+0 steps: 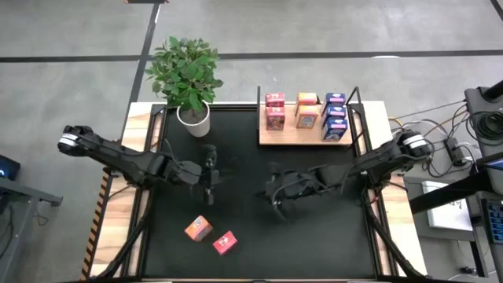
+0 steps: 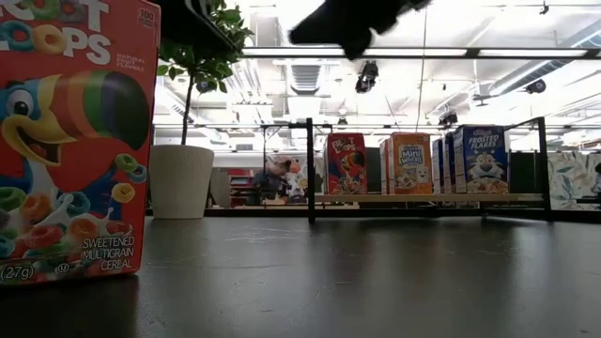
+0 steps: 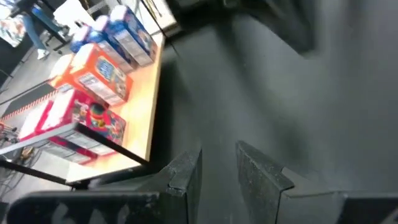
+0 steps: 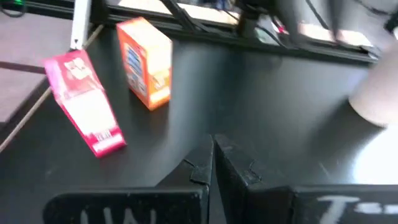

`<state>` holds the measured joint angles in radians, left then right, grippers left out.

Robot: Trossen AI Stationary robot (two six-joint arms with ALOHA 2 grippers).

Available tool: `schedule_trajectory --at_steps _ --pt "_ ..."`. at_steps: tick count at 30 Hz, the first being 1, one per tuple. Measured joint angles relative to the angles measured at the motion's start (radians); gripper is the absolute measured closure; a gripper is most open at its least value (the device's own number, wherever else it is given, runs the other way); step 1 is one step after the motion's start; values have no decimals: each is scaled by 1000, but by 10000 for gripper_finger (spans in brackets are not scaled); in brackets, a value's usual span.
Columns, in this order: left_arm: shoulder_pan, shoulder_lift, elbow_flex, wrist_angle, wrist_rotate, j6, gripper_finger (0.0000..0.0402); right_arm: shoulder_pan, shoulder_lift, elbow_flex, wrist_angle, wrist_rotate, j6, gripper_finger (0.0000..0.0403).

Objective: Stack cereal on shelf
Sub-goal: Put the red cereal box on the shelf aligned with the other red cereal box

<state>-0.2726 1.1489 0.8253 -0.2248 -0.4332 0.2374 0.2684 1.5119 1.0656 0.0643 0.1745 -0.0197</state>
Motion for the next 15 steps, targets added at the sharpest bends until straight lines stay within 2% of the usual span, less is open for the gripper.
schedule_trajectory --at_steps 9,15 --pt "-2 -150 -115 78 5 -59 322 34 241 256 -1 -108 -99 394" --pt "-3 -183 -146 82 6 -137 322 46 370 376 -2 -174 -135 394"
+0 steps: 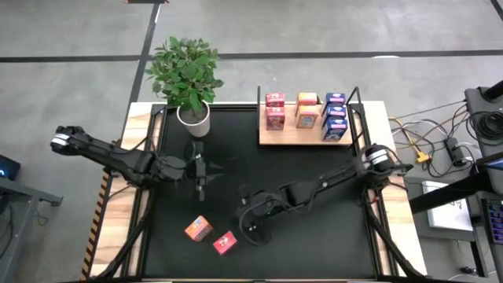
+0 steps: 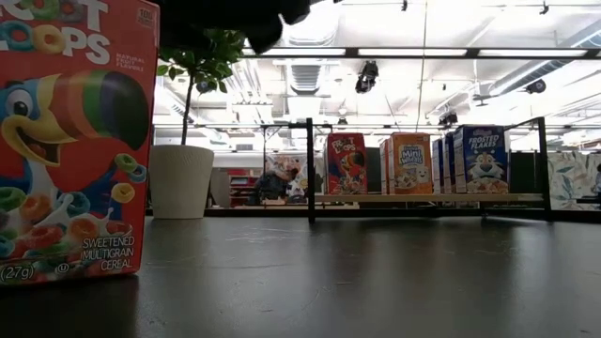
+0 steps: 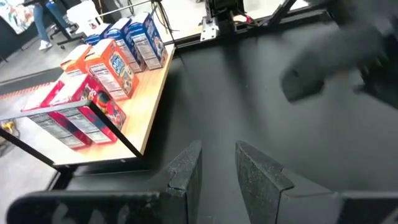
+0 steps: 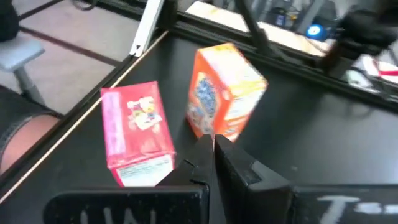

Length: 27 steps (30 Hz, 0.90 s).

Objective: Stack cereal on shelf
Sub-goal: Put the red cereal box on the shelf aligned with the other red cereal box

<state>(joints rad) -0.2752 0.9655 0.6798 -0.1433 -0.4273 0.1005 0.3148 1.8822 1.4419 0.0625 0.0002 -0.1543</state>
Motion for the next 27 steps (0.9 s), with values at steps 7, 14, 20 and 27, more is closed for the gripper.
schedule_trajectory --at_steps 7,14,20,27 --pt "-3 9 -3 2 1 -43 322 13 80 88 1 -64 4 394" --pt "-4 14 -3 22 1 -44 322 21 99 124 1 -88 49 383" --pt "-6 19 -3 26 1 -51 322 40 98 127 1 -91 79 301" --pt "-6 26 -3 31 1 -51 322 59 128 126 -8 -87 66 174"
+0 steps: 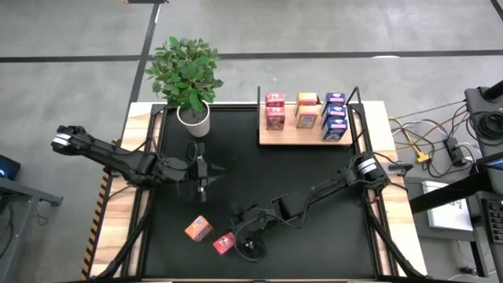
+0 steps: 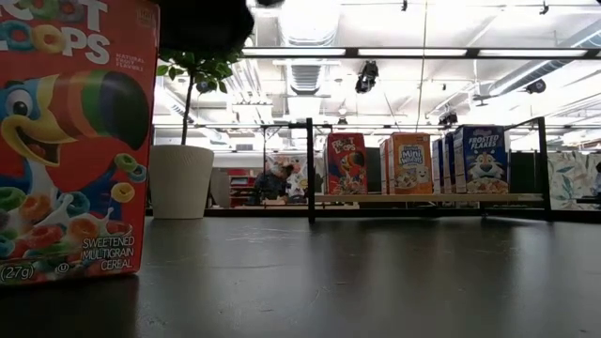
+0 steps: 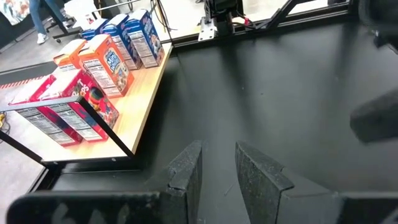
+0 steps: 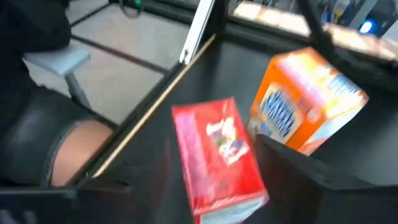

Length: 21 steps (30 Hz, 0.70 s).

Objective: Stack cereal on shelf
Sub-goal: Put the red cereal box on the shelf aligned with the other red cereal box

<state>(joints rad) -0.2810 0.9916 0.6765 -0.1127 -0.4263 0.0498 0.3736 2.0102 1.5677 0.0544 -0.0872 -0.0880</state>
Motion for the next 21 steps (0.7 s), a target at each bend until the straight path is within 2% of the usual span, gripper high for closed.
schedule_trajectory --at_steps 4,7,21 --pt "0 0 0 3 0 -1 322 -2 20 -2 -2 8 5 125" --pt "0 0 1 5 0 -4 322 -6 32 -1 6 10 6 105" --pt "0 0 1 6 0 -4 322 -12 13 -2 -15 18 -5 96"
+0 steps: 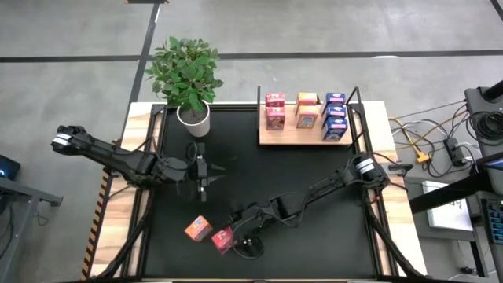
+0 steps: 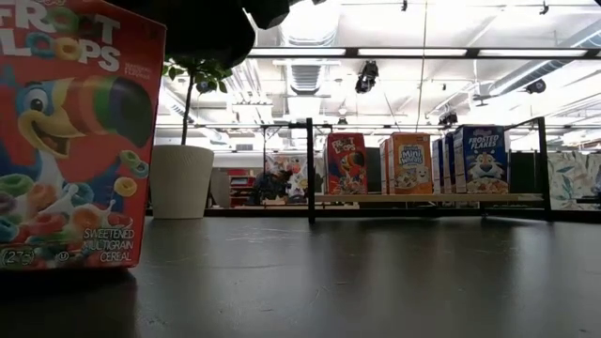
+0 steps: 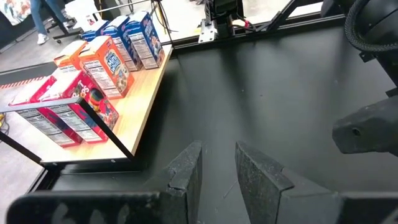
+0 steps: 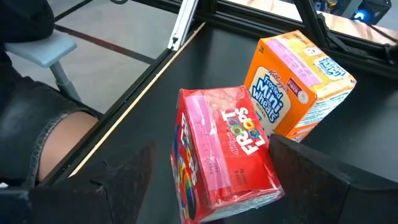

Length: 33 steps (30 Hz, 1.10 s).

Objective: Stack cereal on shelf
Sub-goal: Put the red cereal box on the shelf aligned with the other red cereal box

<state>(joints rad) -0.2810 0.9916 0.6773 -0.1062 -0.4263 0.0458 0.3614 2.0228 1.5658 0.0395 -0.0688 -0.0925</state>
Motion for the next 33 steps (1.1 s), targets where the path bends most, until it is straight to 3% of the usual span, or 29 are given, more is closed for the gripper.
schedule_trajectory --at_steps 17,33 --pt "0 0 0 1 0 -4 322 -4 29 -3 1 35 14 109" --pt "-9 -11 0 -16 -1 22 322 -4 17 -3 -21 34 12 216"
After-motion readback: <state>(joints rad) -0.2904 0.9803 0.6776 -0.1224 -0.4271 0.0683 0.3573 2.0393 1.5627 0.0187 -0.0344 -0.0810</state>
